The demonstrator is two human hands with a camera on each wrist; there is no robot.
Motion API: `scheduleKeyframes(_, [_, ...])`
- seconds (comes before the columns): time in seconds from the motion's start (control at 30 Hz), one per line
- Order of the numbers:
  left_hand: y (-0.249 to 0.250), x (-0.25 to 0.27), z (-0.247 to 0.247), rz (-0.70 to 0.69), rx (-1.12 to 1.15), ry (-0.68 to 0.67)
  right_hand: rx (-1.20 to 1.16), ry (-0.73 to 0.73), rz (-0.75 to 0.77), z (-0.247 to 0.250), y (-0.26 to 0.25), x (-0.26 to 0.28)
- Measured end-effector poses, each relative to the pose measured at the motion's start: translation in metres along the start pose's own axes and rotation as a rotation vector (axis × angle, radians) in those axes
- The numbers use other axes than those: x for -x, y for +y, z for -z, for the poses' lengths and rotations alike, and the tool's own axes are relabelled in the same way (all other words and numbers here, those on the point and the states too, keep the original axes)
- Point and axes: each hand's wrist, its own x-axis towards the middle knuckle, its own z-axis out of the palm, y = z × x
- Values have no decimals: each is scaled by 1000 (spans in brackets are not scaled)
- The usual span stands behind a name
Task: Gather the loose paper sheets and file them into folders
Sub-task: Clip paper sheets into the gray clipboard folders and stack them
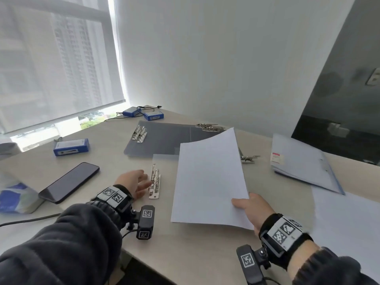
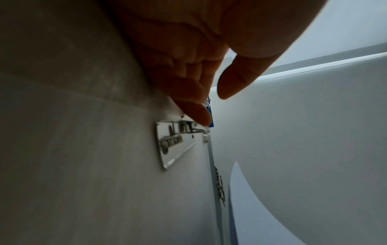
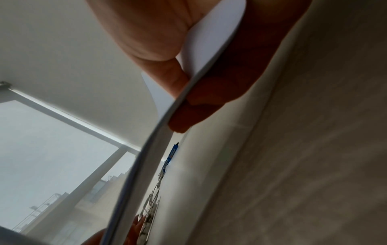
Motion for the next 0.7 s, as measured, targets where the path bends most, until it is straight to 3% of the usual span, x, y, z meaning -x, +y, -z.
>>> scheduleKeyframes(0.3, [-7,-8,8,5,-20,-87,108,-122,-26,-45,-8,-19])
scheduleKeyframes(0.7, [-13,-18,14,-26,38,-159,82,-219,-59,-46,-10,-23])
